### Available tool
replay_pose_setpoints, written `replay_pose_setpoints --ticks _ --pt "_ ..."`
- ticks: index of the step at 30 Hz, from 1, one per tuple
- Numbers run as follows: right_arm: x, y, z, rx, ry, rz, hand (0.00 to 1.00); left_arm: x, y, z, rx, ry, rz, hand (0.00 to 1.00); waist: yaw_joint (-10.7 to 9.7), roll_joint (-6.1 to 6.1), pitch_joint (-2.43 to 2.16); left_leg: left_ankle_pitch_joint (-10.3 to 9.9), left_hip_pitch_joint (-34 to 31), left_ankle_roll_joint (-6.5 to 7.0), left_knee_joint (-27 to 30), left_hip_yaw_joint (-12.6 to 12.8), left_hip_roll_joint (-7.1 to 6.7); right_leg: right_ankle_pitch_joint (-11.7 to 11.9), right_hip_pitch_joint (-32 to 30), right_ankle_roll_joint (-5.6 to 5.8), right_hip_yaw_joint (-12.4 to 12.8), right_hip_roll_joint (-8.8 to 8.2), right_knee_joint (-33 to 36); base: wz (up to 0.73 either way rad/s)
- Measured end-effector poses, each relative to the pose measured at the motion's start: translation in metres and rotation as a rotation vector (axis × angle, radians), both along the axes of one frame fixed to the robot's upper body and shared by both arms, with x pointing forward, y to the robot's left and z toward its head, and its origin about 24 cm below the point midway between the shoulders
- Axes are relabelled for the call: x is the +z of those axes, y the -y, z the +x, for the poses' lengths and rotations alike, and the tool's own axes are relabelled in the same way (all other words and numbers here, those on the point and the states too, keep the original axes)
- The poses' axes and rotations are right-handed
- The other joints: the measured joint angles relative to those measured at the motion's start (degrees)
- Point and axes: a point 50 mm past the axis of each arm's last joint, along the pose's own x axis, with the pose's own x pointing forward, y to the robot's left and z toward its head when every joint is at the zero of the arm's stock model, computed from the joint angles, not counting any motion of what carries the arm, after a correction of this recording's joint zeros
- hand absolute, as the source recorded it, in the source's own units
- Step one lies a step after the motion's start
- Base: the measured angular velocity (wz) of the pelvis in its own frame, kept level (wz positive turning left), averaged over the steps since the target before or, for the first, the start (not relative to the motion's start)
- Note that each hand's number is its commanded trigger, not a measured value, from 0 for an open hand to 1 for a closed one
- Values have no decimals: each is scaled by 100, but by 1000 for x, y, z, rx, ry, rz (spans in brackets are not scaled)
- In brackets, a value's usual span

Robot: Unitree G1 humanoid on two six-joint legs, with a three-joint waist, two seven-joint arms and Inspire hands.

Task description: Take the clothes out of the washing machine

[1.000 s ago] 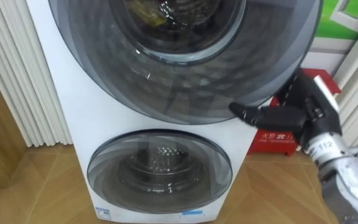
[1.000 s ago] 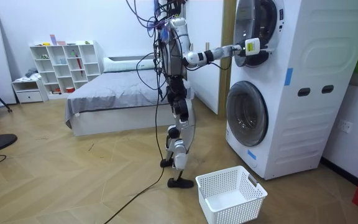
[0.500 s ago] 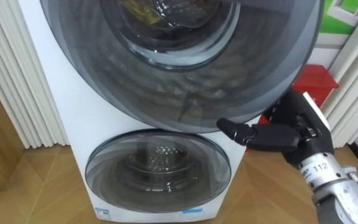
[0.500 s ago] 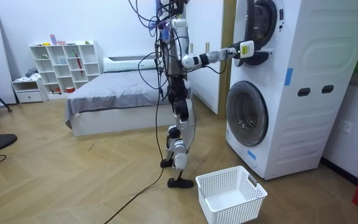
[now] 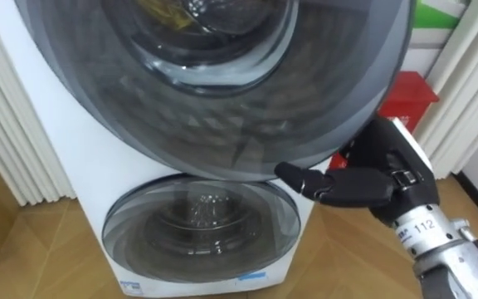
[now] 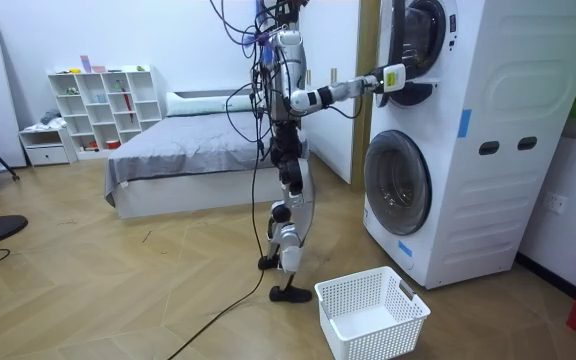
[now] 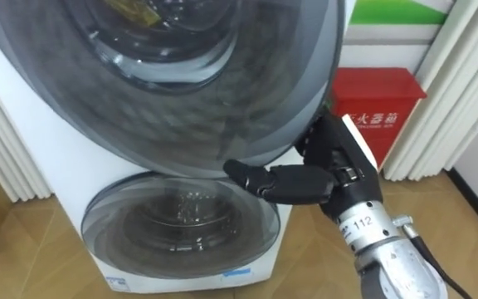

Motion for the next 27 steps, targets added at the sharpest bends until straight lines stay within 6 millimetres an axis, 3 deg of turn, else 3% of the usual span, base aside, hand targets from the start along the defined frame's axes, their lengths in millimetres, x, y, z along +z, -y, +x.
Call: replay_pose_setpoints --ticks 7,14,27 --pt "15 -20 -10 161 84 -34 0 1 -4 8 -15 6 -24 0 70 -3 -4 0 -16 0 -8 40 -2 3 -115 -5 114 14 84 -7" --pt "12 -40 -18 345 85 -64 0 3 -8 10 -19 1 -35 0 81 -51 -5 0 -2 0 4 45 47 59 -147 -53 205 88 101 -6" --pt "9 -46 -22 440 79 -76 0 2 -8 11 -33 -3 -21 0 220 -58 -14 10 -4 -23 -15 -93 77 162 -157 -129 191 139 104 -3"
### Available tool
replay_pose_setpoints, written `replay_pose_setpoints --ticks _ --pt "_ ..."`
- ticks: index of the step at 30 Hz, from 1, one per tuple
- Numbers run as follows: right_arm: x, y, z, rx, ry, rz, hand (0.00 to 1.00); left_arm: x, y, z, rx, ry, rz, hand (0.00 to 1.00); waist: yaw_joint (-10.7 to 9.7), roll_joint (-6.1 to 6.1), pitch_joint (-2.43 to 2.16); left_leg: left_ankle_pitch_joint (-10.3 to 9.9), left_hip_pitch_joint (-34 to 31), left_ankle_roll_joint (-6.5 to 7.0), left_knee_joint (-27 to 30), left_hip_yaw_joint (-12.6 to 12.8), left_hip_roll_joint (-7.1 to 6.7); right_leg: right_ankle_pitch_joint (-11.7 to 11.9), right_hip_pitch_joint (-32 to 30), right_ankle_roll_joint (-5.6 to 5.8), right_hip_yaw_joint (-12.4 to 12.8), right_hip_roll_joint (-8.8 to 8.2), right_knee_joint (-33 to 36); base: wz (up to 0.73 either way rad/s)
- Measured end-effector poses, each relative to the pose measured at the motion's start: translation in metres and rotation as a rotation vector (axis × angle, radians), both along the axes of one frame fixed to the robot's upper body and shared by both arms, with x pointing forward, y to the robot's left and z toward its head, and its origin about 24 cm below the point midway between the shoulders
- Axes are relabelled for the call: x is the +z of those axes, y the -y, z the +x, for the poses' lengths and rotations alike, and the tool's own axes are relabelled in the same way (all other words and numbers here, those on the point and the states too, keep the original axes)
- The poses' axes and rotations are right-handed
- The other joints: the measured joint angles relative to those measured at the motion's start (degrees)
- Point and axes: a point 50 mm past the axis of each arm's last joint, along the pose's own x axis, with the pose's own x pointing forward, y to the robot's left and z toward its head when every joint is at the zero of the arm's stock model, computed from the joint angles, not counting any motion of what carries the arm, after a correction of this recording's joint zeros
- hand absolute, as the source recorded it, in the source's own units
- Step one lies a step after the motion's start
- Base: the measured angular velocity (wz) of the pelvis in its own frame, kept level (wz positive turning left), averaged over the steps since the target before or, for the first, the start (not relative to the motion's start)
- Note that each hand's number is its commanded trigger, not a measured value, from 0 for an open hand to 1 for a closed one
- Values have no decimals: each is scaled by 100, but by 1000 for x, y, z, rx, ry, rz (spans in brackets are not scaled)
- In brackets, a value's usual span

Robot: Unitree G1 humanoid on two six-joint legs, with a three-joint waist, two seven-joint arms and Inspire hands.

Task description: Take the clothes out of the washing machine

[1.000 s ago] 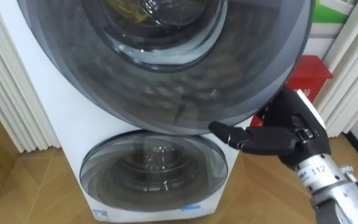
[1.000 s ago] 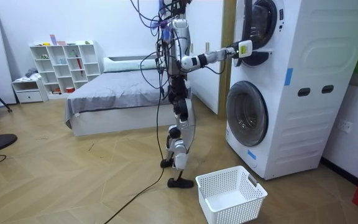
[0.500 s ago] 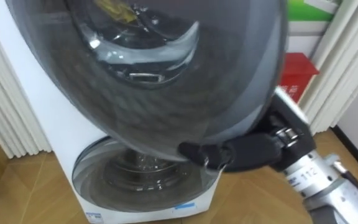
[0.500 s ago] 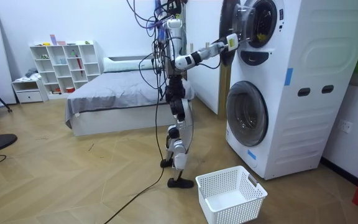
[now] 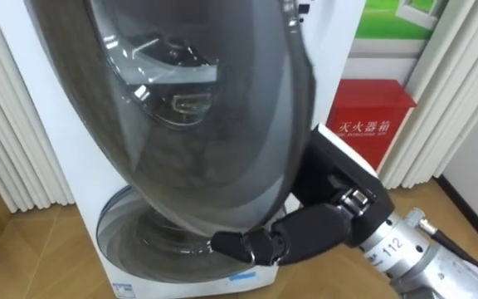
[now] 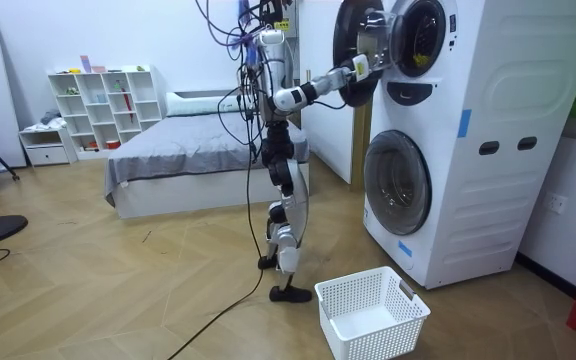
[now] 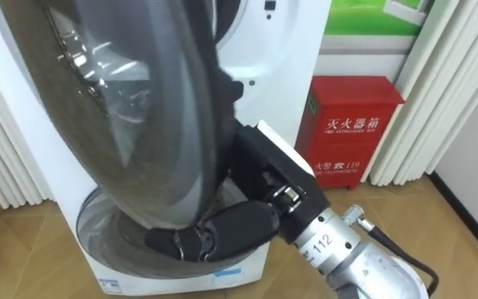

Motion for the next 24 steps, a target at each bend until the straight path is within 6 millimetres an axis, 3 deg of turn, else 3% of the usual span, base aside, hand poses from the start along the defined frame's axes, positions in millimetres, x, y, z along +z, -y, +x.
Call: replay_pose_setpoints --ticks 13,18,22,24 --pt "-4 -14 -10 151 17 -12 0 1 1 5 -5 22 7 0 10 18 5 26 -61 -41 39 -347 -4 0 53 -38 -168 12 -20 7" --pt "-8 -26 -17 267 0 -14 0 1 0 7 -7 31 9 0 189 -20 -16 30 -71 -48 34 -462 -14 -26 108 -36 -208 13 -59 14" --pt "-12 -35 -23 363 -19 -41 0 2 -2 8 -6 35 15 0 451 -107 -50 26 -68 -40 35 -634 -43 -54 214 -16 -349 -22 -131 22" --pt "-12 -36 -23 382 -15 -44 0 1 -1 7 -4 31 13 0 499 -111 -43 23 -67 -31 37 -719 -75 -74 261 13 -425 -56 -146 26"
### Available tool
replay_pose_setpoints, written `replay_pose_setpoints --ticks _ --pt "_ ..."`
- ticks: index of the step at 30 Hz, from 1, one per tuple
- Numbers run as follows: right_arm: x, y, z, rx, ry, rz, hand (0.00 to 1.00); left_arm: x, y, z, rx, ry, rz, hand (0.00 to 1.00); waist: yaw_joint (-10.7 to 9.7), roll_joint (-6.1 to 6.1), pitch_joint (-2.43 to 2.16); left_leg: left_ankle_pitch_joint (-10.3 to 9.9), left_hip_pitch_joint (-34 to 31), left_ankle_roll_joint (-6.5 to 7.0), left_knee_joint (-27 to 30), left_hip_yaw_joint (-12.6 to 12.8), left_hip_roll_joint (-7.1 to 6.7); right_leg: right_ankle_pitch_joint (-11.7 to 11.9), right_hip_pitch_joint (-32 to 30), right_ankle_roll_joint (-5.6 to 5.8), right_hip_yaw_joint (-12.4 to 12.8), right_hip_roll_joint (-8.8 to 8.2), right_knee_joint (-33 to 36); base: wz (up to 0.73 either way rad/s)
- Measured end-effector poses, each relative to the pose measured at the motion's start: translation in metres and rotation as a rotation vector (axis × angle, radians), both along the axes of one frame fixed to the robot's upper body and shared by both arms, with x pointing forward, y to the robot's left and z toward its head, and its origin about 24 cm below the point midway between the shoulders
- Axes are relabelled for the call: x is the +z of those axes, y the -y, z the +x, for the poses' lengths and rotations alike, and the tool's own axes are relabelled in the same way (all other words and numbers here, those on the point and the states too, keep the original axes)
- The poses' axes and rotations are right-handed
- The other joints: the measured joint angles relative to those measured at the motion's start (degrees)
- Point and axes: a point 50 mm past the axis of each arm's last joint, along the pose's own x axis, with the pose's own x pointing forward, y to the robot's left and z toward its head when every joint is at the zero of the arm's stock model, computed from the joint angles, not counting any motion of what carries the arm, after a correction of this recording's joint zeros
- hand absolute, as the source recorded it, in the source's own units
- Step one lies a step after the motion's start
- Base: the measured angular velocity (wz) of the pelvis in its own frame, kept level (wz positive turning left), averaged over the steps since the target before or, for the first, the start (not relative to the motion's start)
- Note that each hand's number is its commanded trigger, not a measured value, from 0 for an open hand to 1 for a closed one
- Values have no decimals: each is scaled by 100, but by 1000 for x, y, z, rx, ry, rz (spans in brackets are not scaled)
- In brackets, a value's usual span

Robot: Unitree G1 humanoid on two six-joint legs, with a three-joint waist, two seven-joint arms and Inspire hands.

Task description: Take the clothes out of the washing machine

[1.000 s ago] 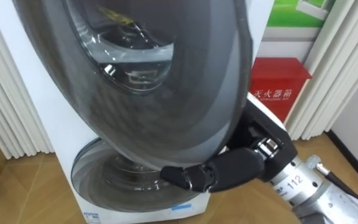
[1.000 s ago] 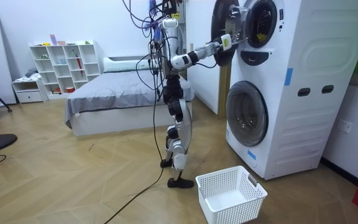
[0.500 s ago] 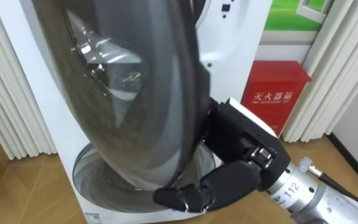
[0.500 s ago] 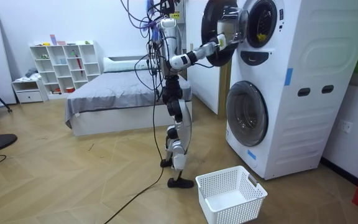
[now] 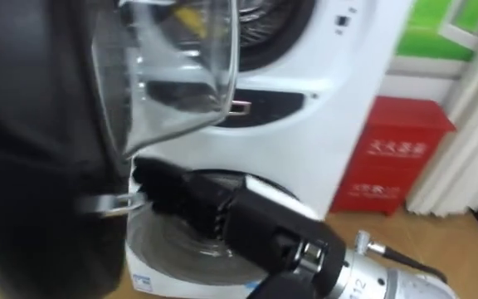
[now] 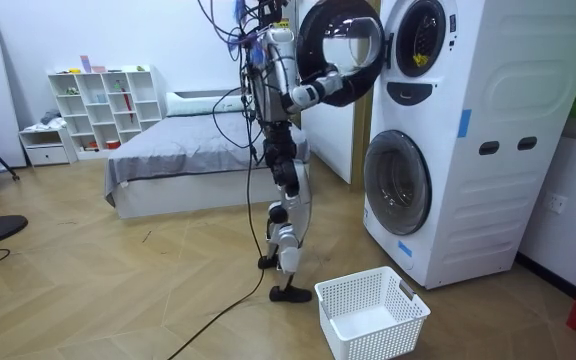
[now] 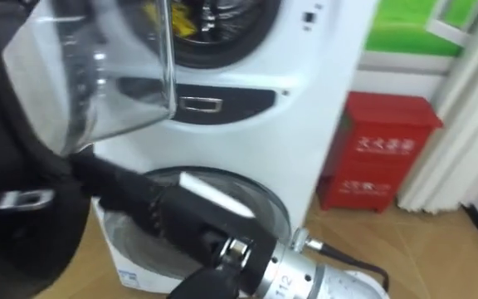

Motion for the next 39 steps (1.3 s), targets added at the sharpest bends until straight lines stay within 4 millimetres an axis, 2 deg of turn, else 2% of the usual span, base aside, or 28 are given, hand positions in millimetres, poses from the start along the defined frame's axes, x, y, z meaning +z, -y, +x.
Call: replay_pose_setpoints --ticks 4,6,8,9,21,24,27,34,39 --pt "-2 -3 -1 17 -12 -14 0 0 1 0 35 7 -10 0 141 14 20 -9 4 26 -16 -51 -38 -30 74 45 -72 -39 -60 13" --pt "-3 -4 -1 22 -14 -21 0 0 1 -1 55 11 -16 0 152 23 51 -10 4 28 -28 -40 -49 -61 88 60 -98 -56 -60 11" --pt "-4 -6 -3 35 -19 -22 0 -1 2 -1 78 16 -22 0 155 43 111 -28 -14 53 -53 -25 -53 -117 89 74 -107 -64 -56 8" --pt "-4 -7 -3 39 -21 -23 0 -1 2 -1 82 17 -23 0 154 48 117 -30 -21 55 -58 -25 -54 -123 83 76 -110 -65 -56 5" --pt "-8 -9 -4 39 -25 -73 0 -1 2 -1 102 21 -22 0 133 11 102 -28 -76 58 -34 26 -92 -167 29 108 -81 -115 -56 1" --pt "-9 -8 -4 33 -16 -93 0 0 1 -1 102 24 -12 0 102 -14 113 -28 -78 58 -38 28 -93 -168 33 110 -78 -115 -59 2" --pt "-10 -6 -2 17 -7 -117 0 0 0 0 101 26 -8 0 -27 -49 136 -28 -126 58 -32 33 -115 -186 36 130 -147 -143 -70 16" --pt "-25 19 1 -123 -54 -193 0 0 -1 -1 104 26 -5 0 -79 -45 138 -50 -140 97 5 79 -164 -202 49 172 -137 -194 -53 2" --pt "-28 37 6 -258 -40 -251 0 0 0 -1 112 30 -4 0 -202 24 157 -50 -135 97 -1 146 -157 -202 28 171 -103 -188 -53 -4"
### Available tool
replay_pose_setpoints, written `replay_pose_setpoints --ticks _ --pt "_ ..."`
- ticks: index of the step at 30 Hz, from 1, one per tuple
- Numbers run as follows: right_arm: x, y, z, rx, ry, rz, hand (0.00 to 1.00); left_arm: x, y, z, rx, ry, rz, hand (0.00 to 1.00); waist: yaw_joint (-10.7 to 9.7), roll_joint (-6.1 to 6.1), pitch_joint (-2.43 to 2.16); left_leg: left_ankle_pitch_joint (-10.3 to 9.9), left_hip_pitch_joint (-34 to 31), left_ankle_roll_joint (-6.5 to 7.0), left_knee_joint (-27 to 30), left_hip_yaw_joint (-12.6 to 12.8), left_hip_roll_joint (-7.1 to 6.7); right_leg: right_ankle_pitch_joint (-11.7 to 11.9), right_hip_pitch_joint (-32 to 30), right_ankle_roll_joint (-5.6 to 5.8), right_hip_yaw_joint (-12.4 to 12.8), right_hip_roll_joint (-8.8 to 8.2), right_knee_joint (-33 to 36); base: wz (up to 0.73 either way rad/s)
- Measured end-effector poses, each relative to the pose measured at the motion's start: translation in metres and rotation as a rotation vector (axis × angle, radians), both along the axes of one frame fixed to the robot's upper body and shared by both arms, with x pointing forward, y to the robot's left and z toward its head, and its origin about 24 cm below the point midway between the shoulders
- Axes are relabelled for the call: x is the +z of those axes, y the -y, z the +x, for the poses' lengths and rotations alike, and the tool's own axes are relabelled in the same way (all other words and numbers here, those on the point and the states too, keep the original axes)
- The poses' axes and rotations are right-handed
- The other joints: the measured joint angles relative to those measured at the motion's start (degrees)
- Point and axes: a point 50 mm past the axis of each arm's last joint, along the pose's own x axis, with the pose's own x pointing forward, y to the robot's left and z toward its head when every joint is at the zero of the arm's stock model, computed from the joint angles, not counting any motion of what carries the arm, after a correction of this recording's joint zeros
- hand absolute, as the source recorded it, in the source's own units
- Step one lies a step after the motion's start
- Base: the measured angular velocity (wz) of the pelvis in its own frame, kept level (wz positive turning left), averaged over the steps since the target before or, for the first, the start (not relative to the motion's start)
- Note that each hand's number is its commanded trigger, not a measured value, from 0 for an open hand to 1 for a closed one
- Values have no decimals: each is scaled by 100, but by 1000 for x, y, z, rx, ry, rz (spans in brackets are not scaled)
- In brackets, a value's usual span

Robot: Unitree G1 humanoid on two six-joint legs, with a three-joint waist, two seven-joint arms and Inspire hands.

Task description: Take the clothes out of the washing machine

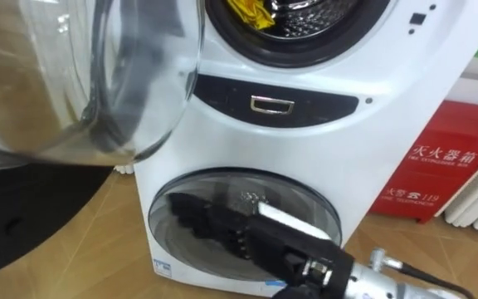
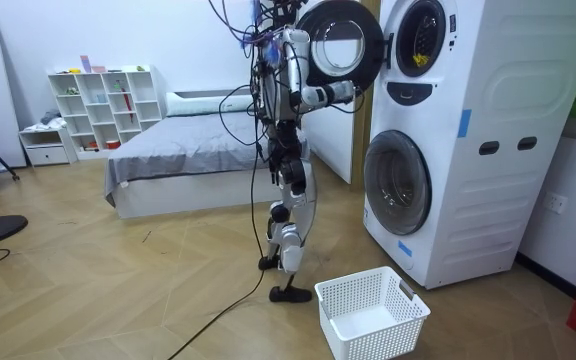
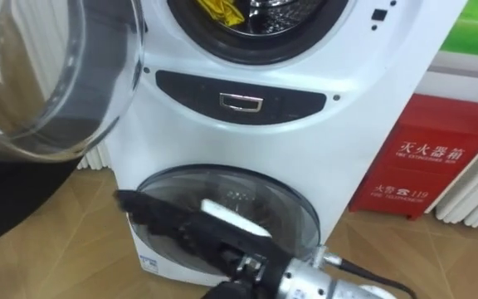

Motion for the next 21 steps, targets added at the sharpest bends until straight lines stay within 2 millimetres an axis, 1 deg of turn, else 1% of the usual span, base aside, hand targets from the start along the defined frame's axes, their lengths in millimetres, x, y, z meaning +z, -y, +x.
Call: replay_pose_setpoints --ticks 2,3,5,8,10,13,14,16,21 --pt "-2 9 4 -88 17 -45 0 0 1 0 1 0 -2 0 -46 74 -24 0 23 0 -10 85 3 1 3 2 44 2 -4 -11" --pt "-2 11 5 -111 23 -56 0 0 1 0 1 1 -2 0 -62 83 -31 0 29 0 -12 99 3 1 4 3 48 1 -3 -10" --pt "-2 16 9 -193 61 -103 0 0 1 -1 3 1 2 0 -151 106 -46 0 60 0 -15 207 13 2 21 3 78 4 -1 -8" --pt "-1 24 12 -278 107 -171 0 -1 4 -2 18 6 14 0 -209 132 -32 1 160 0 -40 256 16 2 83 3 143 12 -6 -11" --pt "2 29 15 -340 134 -181 0 -1 4 -2 18 9 27 0 -227 123 -38 1 194 0 -46 321 21 -1 92 7 178 15 -4 -11" --pt "7 35 19 -436 160 -140 0 -1 4 -6 21 1 29 0 -217 110 -44 1 248 0 -72 371 23 -1 105 8 215 17 13 -11" --pt "11 35 22 -464 175 -115 0 -1 4 -6 20 0 31 0 -243 105 -43 1 254 0 -85 376 24 0 105 9 215 18 13 -4" --pt "17 34 26 -492 201 -86 0 -1 3 -8 22 -1 40 0 -302 92 -38 0 254 0 -98 379 24 1 105 10 214 16 13 3" --pt "24 31 30 -549 199 42 0 -1 3 -9 23 0 49 0 -292 77 -29 0 285 0 -98 394 24 2 135 12 209 16 12 0"
